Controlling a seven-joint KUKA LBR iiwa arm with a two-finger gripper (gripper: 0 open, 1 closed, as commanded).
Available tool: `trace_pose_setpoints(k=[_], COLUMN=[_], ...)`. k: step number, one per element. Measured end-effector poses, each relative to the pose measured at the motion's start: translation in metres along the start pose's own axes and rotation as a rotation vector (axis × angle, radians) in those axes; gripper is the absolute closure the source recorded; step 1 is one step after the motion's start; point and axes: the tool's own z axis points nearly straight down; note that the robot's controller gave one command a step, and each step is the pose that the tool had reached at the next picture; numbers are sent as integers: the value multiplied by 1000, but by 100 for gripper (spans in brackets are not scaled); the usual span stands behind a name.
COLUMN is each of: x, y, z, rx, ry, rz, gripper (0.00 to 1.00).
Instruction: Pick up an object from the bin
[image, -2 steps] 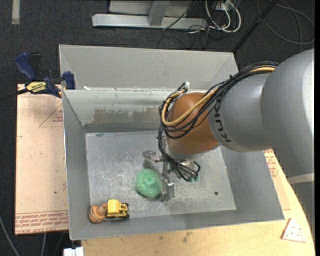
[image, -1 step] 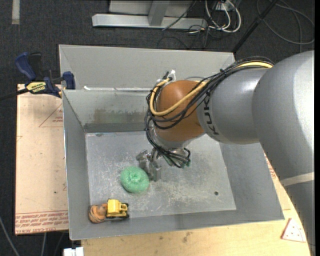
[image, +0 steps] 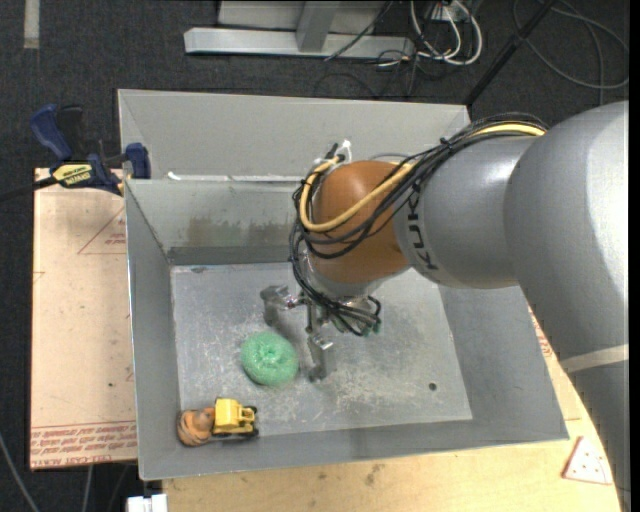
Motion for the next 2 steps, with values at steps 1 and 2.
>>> trace_pose_setpoints(k=[1, 2], x=[0, -4], y=[0, 36], z=[0, 1], rx=[0, 2], ry=[0, 3], rz=[0, -70], gripper=[0, 0])
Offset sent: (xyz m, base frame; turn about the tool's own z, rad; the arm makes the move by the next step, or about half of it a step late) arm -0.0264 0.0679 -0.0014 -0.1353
